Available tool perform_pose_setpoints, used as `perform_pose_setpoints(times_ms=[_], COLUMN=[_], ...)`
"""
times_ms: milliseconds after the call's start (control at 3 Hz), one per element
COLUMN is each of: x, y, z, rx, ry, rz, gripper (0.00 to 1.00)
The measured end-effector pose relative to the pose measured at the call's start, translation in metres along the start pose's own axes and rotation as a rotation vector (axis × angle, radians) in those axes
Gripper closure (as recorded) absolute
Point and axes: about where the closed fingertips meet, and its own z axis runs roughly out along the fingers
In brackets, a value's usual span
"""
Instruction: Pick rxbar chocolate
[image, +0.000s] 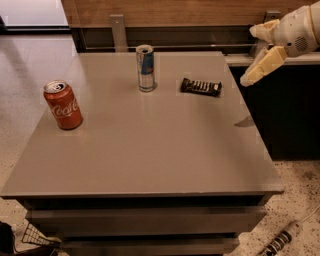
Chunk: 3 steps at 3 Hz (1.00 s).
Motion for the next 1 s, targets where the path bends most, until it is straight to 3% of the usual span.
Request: perform_pose_setpoints(times_ms=[333,667,1000], x=[0.001,0.009,0.009], y=[-0.037,-0.052,-0.052], z=[0.047,0.078,0.078], rx=[0.043,0.026,0.025], ry=[-0.115,-0.186,-0.186], rz=[0.047,0.086,0.086], gripper=[0.0,0.0,0.0])
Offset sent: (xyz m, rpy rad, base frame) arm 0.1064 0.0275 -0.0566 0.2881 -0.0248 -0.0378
